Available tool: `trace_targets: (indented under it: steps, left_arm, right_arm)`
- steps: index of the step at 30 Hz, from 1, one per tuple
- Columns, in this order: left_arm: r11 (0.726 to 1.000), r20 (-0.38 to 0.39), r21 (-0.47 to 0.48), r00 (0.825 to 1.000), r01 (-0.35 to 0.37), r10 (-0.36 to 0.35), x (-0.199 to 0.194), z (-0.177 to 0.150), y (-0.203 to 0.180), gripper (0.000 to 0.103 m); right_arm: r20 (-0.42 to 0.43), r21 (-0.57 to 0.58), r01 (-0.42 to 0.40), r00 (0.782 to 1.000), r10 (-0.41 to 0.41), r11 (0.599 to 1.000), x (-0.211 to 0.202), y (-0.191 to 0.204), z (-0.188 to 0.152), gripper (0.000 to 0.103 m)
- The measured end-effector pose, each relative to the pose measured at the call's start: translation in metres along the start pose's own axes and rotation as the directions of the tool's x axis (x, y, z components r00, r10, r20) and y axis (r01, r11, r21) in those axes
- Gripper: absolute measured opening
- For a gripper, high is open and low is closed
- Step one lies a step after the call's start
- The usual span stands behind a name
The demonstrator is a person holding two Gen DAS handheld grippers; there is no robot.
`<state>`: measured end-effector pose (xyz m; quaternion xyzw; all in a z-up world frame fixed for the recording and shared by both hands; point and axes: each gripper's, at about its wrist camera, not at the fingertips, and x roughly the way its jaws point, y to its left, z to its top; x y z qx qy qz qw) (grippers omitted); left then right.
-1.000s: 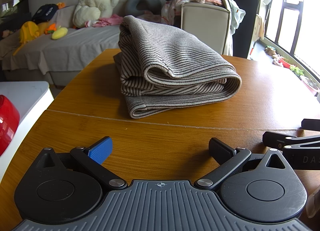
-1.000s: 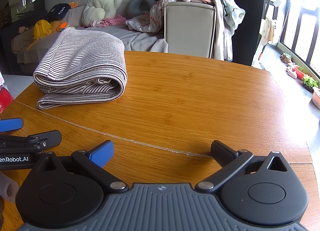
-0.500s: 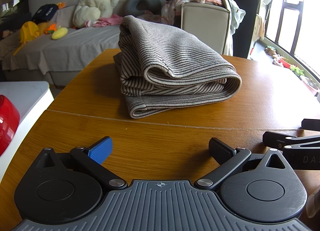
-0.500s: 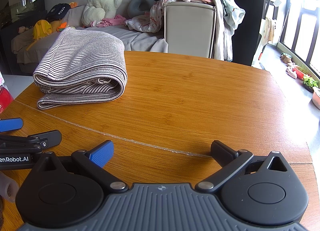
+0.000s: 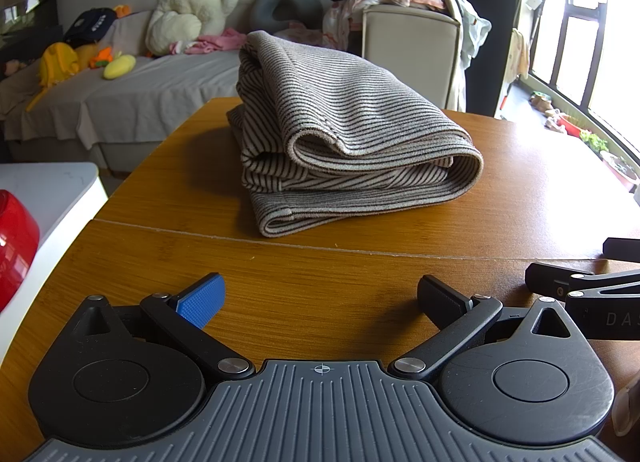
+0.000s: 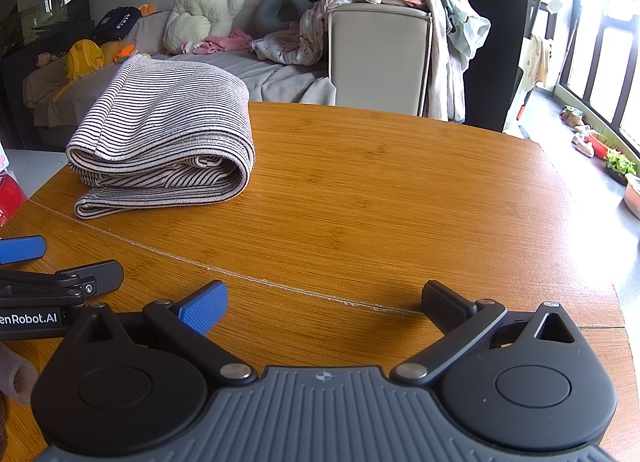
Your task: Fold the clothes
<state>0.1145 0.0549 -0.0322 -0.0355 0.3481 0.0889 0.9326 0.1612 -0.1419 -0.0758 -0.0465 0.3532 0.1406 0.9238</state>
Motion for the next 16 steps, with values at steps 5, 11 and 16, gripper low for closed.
trace_targets:
  steps: [5, 11, 16]
  left_arm:
    - [1.0, 0.0, 0.0, 1.0, 0.0, 0.0, -0.0001, -0.0001, -0.0001, 0.103]
    - [1.0, -0.001, 0.001, 1.0, 0.0, 0.0, -0.0007, -0.0006, -0.0001, 0.103]
    - [1.0, 0.001, 0.0, 1.0, 0.011, -0.011, -0.0012, -0.0006, 0.0023, 0.103]
  right_arm:
    - [0.0, -0.001, 0.001, 1.0, -0.001, 1.0, 0.0, 0.0001, -0.0002, 0.103]
    - [-0.001, -0.001, 0.003, 1.0, -0.003, 1.0, -0.0004, -0.0003, -0.0003, 0.103]
    - [-0.002, -0.001, 0.004, 1.0, -0.004, 1.0, -0.0001, -0.0006, 0.0001, 0.103]
